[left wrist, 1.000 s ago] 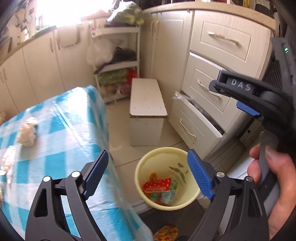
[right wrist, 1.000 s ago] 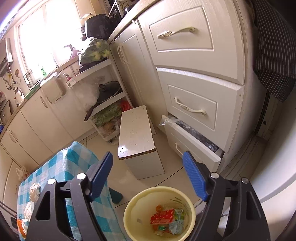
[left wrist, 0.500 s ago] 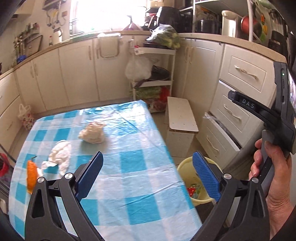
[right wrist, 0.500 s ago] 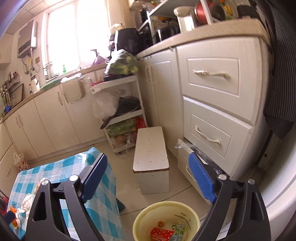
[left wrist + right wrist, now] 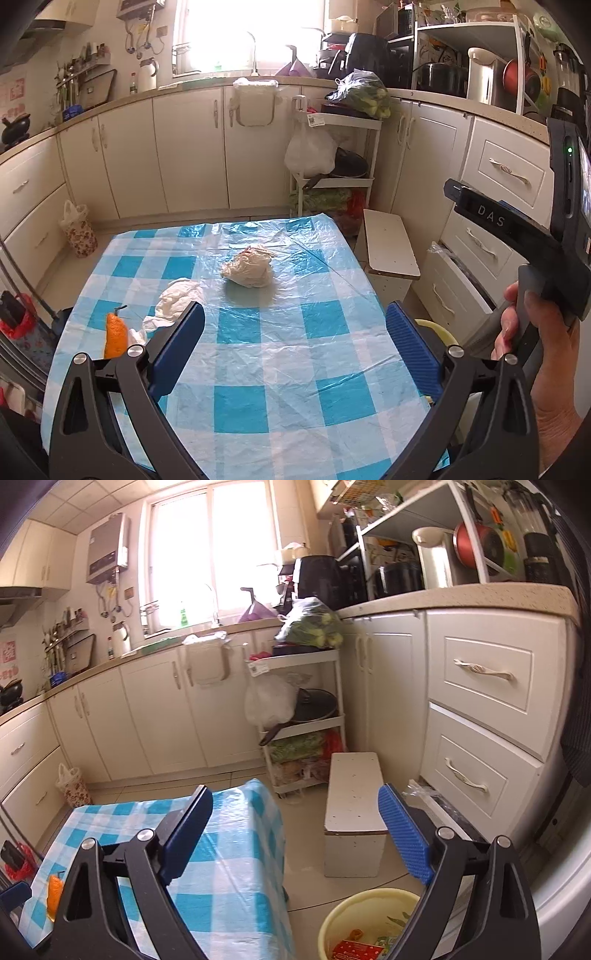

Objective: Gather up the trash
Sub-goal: 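Move both empty tools back over the table toward the long orange peel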

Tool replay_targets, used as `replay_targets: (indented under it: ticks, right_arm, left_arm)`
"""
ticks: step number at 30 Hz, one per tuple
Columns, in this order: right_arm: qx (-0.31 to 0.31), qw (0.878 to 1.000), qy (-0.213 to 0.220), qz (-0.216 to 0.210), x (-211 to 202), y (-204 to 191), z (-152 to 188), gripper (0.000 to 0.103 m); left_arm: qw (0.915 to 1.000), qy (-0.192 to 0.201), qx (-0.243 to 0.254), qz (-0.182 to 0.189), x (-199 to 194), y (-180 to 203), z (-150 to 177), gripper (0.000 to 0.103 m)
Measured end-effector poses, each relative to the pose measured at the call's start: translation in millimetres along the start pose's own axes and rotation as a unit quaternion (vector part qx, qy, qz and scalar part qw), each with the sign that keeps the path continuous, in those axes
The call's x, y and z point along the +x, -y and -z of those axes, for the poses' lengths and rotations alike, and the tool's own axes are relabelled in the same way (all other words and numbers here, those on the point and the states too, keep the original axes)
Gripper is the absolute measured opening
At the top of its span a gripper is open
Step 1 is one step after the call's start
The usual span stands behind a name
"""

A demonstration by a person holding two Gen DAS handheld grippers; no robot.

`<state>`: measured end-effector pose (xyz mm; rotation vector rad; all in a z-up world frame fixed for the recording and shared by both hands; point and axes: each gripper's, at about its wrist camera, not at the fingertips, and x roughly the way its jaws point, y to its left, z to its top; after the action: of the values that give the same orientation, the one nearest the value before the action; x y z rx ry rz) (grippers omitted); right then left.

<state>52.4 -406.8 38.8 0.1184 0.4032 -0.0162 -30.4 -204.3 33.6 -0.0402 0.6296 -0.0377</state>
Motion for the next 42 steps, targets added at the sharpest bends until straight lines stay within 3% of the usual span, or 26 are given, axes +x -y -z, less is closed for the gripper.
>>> replay_targets:
  ticks: [19,35,42]
  right_arm:
    - [-0.077,0.994,-0.019,-0.082,6,-86,10,0.087]
    - [-0.164,0.976,-0.048,-0.137,12,-149,33,0.087]
    - [-0.184,0.965,-0.088,-0.164,20,-161,43,0.087]
  left_arm:
    - [0.999,-0.009,-0.035,-0.025,-2,-51,5,0.095]
    - [0.9902,-0.037,-0.113,-0.074,20,-140,20,0.095]
    - [0.9774,-0.06,-0.175,-0.102,36,-215,33,0.095]
